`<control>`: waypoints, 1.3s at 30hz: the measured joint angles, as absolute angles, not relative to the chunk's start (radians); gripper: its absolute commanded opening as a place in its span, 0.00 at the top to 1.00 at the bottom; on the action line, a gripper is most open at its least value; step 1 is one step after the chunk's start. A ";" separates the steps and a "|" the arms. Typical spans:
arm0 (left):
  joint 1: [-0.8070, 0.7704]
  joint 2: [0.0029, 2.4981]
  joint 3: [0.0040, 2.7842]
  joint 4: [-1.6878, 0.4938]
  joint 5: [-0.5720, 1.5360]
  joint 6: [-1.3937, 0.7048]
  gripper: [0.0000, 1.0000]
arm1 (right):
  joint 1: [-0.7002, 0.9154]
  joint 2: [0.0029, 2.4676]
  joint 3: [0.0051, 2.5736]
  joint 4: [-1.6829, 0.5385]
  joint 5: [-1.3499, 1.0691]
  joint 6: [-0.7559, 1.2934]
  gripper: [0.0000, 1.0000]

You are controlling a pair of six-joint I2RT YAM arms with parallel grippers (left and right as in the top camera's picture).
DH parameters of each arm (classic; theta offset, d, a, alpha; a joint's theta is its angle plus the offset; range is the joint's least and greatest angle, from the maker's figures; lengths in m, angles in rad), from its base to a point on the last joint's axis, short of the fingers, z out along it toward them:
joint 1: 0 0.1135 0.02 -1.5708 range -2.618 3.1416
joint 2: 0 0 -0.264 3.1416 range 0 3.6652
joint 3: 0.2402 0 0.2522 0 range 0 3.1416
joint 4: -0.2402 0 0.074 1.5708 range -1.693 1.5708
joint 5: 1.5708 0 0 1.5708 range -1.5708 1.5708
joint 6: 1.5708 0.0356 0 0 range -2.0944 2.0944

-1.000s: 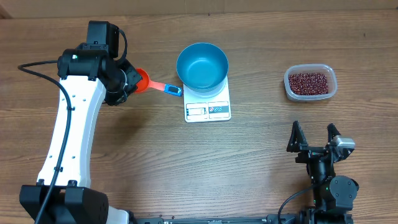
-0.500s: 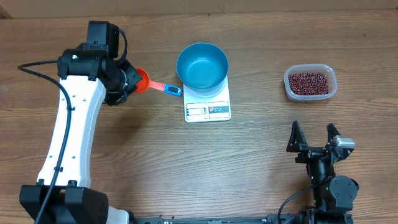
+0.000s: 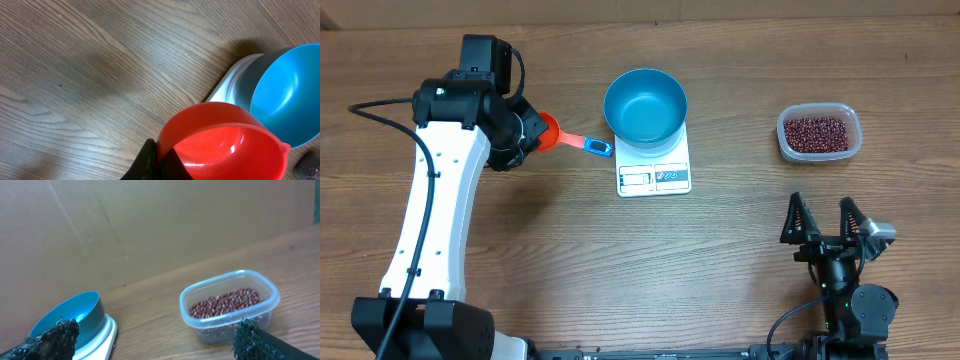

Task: Scoop item into bowl and weigh 150g on scale
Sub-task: 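Open the right gripper and move it toward the scoop handle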

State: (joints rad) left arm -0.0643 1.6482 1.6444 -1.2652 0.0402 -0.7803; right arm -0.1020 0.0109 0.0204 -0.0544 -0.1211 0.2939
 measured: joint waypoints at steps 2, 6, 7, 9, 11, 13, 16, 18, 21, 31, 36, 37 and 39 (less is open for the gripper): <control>-0.064 1.648 1.644 -1.265 0.040 -0.780 0.96 | -0.102 0.011 0.030 -0.075 -0.127 0.303 0.00; -0.064 1.648 1.644 -1.266 0.040 -0.780 0.96 | -0.102 0.011 0.075 -0.130 -0.131 0.314 0.00; -0.064 1.648 1.644 -1.265 0.040 -0.780 0.96 | -0.102 0.011 0.087 -0.142 -0.131 0.315 0.00; -0.064 1.648 1.644 -1.266 0.040 -0.780 0.96 | -0.102 0.011 0.109 -0.168 -0.131 0.318 0.00; -0.064 1.648 1.644 -1.266 0.040 -0.780 0.96 | -0.102 0.012 0.127 -0.186 -0.131 0.321 0.00; -0.064 1.648 1.644 -1.266 0.040 -0.780 0.96 | -0.102 0.023 0.142 -0.189 -0.131 0.326 0.00; -0.064 1.648 1.644 -1.267 0.040 -0.781 0.96 | -0.102 0.062 0.171 -0.191 -0.131 0.336 0.00; -0.064 1.648 1.644 -1.268 0.040 -0.780 0.96 | -0.102 0.107 0.194 -0.192 -0.132 0.342 0.00; -0.064 1.648 1.644 -1.269 0.039 -0.781 0.96 | -0.102 0.183 0.231 -0.195 -0.143 0.351 0.00; -0.064 1.648 1.644 -1.269 0.036 -0.781 0.96 | -0.102 0.479 0.402 -0.195 -0.241 0.364 0.00; -0.064 1.648 1.644 -1.269 0.036 -0.781 0.96 | -0.102 0.618 0.468 -0.194 -0.312 0.385 0.00; -0.064 1.648 1.644 -1.269 0.036 -0.781 0.96 | -0.102 0.642 0.476 -0.194 -0.324 0.392 0.00; -0.064 1.648 1.644 -1.269 0.036 -0.781 0.96 | -0.102 0.675 0.481 -0.192 -0.346 0.400 0.00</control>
